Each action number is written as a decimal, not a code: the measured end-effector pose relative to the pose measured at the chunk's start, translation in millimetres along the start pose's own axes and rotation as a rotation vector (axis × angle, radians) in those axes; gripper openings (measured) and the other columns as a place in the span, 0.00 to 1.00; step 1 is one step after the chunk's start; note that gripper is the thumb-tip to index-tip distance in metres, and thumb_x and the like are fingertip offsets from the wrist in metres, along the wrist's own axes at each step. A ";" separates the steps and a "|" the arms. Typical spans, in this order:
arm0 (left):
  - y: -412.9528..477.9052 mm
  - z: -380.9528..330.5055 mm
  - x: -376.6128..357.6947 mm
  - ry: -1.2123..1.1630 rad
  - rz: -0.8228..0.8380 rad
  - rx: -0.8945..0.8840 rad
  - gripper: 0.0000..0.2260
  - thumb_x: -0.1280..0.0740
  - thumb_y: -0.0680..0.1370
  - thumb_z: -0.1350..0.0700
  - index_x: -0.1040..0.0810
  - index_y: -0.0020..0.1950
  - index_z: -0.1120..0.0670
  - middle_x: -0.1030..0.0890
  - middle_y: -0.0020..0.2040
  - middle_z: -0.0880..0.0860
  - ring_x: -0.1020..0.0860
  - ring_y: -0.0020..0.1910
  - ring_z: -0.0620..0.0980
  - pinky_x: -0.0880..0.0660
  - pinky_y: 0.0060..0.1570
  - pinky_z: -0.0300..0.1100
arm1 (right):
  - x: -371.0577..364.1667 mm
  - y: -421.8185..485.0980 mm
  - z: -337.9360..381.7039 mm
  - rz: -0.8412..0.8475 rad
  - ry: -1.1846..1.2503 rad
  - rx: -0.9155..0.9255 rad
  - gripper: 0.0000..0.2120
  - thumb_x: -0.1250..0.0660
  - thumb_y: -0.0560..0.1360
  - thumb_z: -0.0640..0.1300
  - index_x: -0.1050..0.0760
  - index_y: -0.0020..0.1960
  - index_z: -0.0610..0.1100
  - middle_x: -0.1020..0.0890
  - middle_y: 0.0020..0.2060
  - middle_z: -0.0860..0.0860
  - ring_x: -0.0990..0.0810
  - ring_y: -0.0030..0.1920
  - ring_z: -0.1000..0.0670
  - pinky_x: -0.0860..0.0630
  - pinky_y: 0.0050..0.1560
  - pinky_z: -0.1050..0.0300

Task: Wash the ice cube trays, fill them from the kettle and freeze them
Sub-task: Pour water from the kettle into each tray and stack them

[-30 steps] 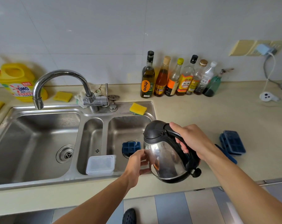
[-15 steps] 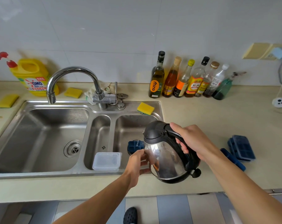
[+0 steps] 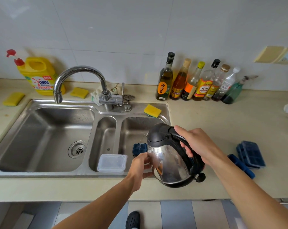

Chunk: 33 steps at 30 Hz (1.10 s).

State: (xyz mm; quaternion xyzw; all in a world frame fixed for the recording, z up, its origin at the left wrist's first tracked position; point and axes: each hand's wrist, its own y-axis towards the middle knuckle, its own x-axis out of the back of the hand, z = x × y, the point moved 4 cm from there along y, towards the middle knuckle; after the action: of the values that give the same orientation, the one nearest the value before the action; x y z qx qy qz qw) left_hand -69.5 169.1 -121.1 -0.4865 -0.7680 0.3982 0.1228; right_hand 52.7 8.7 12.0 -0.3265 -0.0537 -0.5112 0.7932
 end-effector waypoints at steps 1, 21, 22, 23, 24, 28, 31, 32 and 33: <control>0.5 0.2 0.0 0.001 0.003 0.000 0.14 0.39 0.84 0.53 0.17 0.57 0.58 0.14 0.52 0.58 0.17 0.55 0.59 0.18 0.51 0.52 | 0.1 0.0 -0.4 -0.003 0.000 0.000 0.29 0.33 0.75 0.66 0.23 0.31 0.41 0.26 0.23 0.45 0.29 0.24 0.47 0.28 0.34 0.54; 29.7 -11.4 -6.6 0.110 0.060 -0.118 0.15 0.43 0.85 0.51 0.18 0.54 0.54 0.13 0.50 0.55 0.14 0.49 0.51 0.19 0.44 0.44 | 11.3 6.4 -21.1 -0.085 0.106 0.061 0.32 0.35 0.76 0.68 0.25 0.27 0.43 0.27 0.23 0.42 0.29 0.24 0.46 0.28 0.34 0.53; 30.7 -15.7 -8.7 0.129 0.069 -0.141 0.15 0.43 0.85 0.51 0.18 0.52 0.53 0.13 0.50 0.55 0.14 0.49 0.51 0.20 0.44 0.43 | 13.7 7.1 -24.4 -0.102 0.123 0.068 0.32 0.35 0.76 0.69 0.25 0.26 0.43 0.27 0.23 0.41 0.29 0.24 0.46 0.28 0.35 0.52; 31.4 -20.6 -12.1 0.156 0.083 -0.176 0.16 0.43 0.85 0.51 0.17 0.49 0.50 0.13 0.48 0.55 0.14 0.48 0.50 0.20 0.43 0.43 | 16.4 8.3 -27.8 -0.120 0.144 0.073 0.32 0.35 0.75 0.69 0.25 0.26 0.44 0.27 0.23 0.41 0.29 0.24 0.46 0.28 0.35 0.52; 32.8 -25.6 -16.1 0.188 0.088 -0.218 0.17 0.44 0.85 0.51 0.17 0.45 0.48 0.13 0.46 0.54 0.14 0.47 0.50 0.19 0.44 0.44 | 20.0 9.9 -31.4 -0.137 0.169 0.077 0.33 0.36 0.74 0.70 0.25 0.26 0.44 0.27 0.22 0.41 0.29 0.24 0.46 0.28 0.34 0.52; 41.8 -45.7 -32.6 0.289 -0.064 -0.422 0.09 0.38 0.83 0.54 0.18 0.52 0.52 0.13 0.47 0.52 0.16 0.51 0.51 0.20 0.59 0.55 | 40.6 25.6 -45.4 -0.192 0.211 0.108 0.34 0.37 0.70 0.74 0.25 0.26 0.43 0.27 0.22 0.41 0.28 0.23 0.45 0.27 0.31 0.53; 38.2 -60.7 -59.7 0.298 -0.096 -0.549 0.06 0.34 0.81 0.51 0.19 0.55 0.48 0.13 0.48 0.47 0.16 0.51 0.45 0.19 0.55 0.51 | 61.8 46.0 -54.3 -0.215 0.228 0.142 0.33 0.36 0.70 0.73 0.25 0.26 0.44 0.27 0.21 0.42 0.28 0.23 0.46 0.27 0.28 0.55; 37.9 -64.0 -71.0 0.317 -0.095 -0.565 0.09 0.33 0.78 0.46 0.20 0.56 0.46 0.14 0.49 0.45 0.16 0.52 0.43 0.20 0.57 0.48 | 69.1 53.4 -56.9 -0.213 0.227 0.153 0.32 0.36 0.70 0.72 0.25 0.26 0.44 0.26 0.21 0.43 0.28 0.23 0.46 0.27 0.27 0.57; 39.0 -65.9 -81.9 0.342 -0.093 -0.566 0.16 0.33 0.75 0.40 0.20 0.58 0.46 0.14 0.52 0.44 0.18 0.56 0.42 0.22 0.60 0.46 | 76.1 61.6 -59.3 -0.205 0.222 0.167 0.32 0.36 0.71 0.72 0.25 0.25 0.45 0.26 0.21 0.44 0.28 0.23 0.47 0.27 0.27 0.58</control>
State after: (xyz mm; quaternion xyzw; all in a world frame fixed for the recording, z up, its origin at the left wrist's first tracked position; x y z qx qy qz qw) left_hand 34.5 140.5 -90.3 -0.5253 -0.8379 0.0756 0.1279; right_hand 125.9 -68.0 -31.0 -0.1940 -0.0408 -0.6159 0.7624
